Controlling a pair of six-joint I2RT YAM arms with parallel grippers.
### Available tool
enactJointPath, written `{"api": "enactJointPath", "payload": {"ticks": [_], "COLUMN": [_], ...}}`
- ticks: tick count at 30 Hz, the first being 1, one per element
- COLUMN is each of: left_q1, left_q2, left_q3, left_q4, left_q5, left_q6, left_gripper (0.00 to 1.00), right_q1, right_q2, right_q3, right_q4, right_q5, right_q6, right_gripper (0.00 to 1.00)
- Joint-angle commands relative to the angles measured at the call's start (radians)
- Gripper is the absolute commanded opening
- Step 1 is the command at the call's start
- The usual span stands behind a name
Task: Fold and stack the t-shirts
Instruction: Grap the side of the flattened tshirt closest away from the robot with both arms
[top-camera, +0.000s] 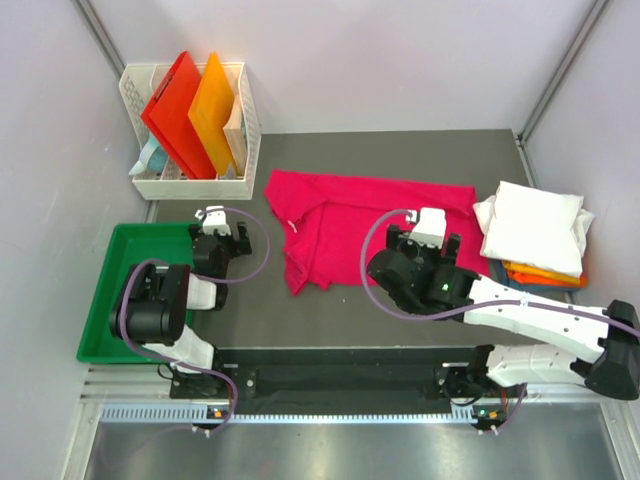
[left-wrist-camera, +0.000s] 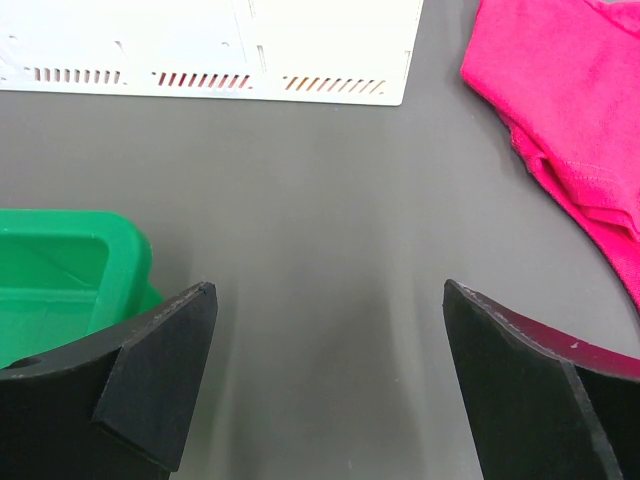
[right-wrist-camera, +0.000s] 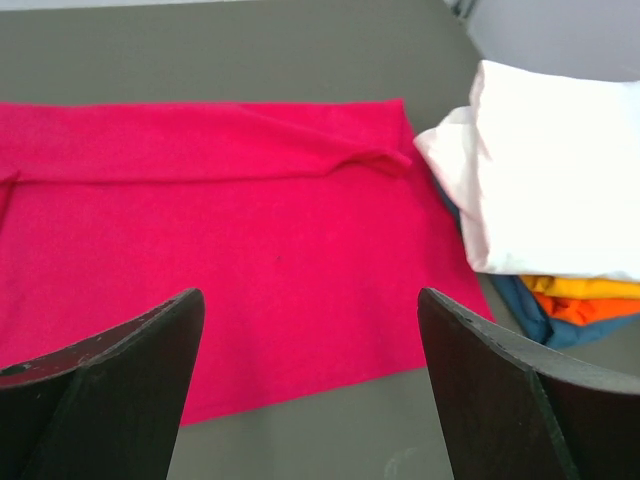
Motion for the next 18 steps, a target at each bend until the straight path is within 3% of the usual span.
{"api": "enactJointPath", "payload": {"ticks": [1, 9, 18], "left_q1": [0.004, 0.004, 0.003], "left_q2": [0.004, 0.004, 0.000], "left_q3": [0.008, 0.009, 0.011], "left_q4": [0.062, 0.061, 0.055], "left_q5": [-0.013, -0.010, 0.007], "left_q6": [-0.012, -0.012, 0.004], "left_gripper": [0.99, 0.99, 0.99], "right_q1": [-0.027, -0.117, -0.157], "right_q2": [-0.101, -0.193, -0.158], "right_q3": [-0.017, -0.014, 0.005], "right_q4": [0.311, 0.307, 0.264], "right_q5": [-0.160, -0.373, -0.444], "right_q6": [-0.303, -0.438, -0.451], "right_gripper": [0.87, 0.88, 0.89]}}
